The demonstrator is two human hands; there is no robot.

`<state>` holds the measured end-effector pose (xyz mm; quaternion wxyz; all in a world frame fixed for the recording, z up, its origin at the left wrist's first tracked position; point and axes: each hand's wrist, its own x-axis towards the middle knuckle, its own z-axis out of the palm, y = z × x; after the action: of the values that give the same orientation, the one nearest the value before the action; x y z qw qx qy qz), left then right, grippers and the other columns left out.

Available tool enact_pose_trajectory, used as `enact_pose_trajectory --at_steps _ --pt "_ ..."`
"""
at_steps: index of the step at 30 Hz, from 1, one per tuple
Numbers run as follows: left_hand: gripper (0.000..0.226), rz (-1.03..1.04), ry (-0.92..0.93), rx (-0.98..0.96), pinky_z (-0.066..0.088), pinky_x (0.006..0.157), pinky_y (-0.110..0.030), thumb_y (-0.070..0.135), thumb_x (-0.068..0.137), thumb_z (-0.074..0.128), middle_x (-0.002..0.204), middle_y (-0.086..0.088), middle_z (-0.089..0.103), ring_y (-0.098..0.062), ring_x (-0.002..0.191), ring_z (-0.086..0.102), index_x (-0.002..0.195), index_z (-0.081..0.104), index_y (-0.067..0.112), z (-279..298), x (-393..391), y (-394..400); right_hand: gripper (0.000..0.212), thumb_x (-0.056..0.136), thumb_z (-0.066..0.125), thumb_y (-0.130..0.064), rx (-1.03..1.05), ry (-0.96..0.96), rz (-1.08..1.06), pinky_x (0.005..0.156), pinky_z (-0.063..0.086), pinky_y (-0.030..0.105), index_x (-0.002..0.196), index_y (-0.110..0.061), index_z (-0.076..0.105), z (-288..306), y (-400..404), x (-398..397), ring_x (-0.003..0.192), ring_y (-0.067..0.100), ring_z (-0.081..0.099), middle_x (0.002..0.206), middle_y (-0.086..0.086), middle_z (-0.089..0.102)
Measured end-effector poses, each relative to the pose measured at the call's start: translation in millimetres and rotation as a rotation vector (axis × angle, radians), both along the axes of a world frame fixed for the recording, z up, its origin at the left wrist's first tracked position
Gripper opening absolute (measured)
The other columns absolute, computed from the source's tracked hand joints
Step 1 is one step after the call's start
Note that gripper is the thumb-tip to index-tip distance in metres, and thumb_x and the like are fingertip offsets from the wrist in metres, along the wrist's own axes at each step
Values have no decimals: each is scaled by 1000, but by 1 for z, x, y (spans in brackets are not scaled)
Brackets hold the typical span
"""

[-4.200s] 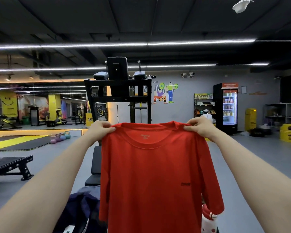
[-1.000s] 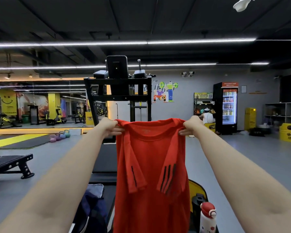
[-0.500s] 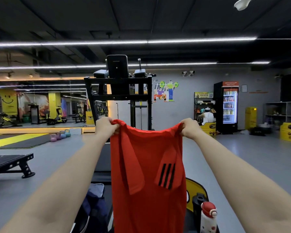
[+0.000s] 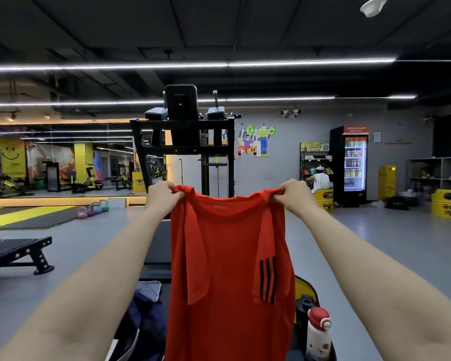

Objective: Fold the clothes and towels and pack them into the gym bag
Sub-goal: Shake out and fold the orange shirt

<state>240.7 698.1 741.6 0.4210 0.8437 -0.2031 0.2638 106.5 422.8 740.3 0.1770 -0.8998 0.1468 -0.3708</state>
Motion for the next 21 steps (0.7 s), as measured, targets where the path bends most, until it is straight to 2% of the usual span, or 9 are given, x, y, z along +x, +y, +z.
enact_pose_trajectory --at_steps 3,6,8,11,12,14,16,19,21 --pt "26 -20 -4 13 44 68 -25 28 87 67 99 -12 67 -23 89 59 100 71 6 0 -8 -1 42 84 71 -34 44 -34 62 47 30 25 50 -19 50 2 3 -9 52 12 43 52 -2 48" --pt "30 -39 -2 53 47 75 -28 30 89 64 102 -13 69 -25 95 61 104 71 5 2 -22 -4 36 83 72 -33 76 -77 101 49 32 25 53 -18 58 3 7 -18 56 15 45 54 0 50" --pt "32 -55 2 44 42 70 -23 31 90 63 103 -11 68 -22 93 60 106 70 4 3 -34 -6 24 83 72 -28 91 -83 97 53 36 25 66 -11 70 3 9 -24 61 19 49 60 4 56" --pt "26 -87 0 27 39 51 -16 30 89 64 94 -12 69 -15 68 58 98 71 6 5 -48 -7 17 85 70 -23 57 -81 68 60 42 27 83 -7 76 2 12 -35 67 23 58 67 8 62" --pt "24 -95 -6 23 43 49 -18 30 89 64 89 -12 69 -16 61 60 95 70 7 5 -54 -6 17 84 70 -23 53 -78 60 61 47 28 82 -8 75 2 13 -40 68 25 61 66 7 62" --pt "26 -122 -4 -1 56 58 -32 31 90 64 85 -13 68 -24 62 65 94 69 6 6 -63 -5 19 85 69 -25 78 -75 63 56 50 25 73 -10 70 3 16 -51 64 27 61 58 5 57" --pt "25 -154 -5 -36 59 62 -38 30 89 64 85 -17 68 -29 64 66 93 67 5 8 -71 -5 26 86 69 -28 102 -78 76 41 40 15 69 -8 65 7 19 -62 53 21 53 55 6 52" --pt "19 -204 -26 -74 53 42 -20 24 91 63 84 -14 63 -17 55 59 93 63 6 12 -87 -5 33 86 69 -29 111 -101 92 35 33 11 65 -5 60 13 22 -73 50 18 47 53 4 47" --pt "22 -239 -5 -96 49 38 -16 23 91 63 84 -13 61 -19 58 59 99 63 2 14 -95 -4 32 86 69 -27 126 -106 108 33 32 9 65 -4 61 17 23 -77 48 15 47 54 4 48"
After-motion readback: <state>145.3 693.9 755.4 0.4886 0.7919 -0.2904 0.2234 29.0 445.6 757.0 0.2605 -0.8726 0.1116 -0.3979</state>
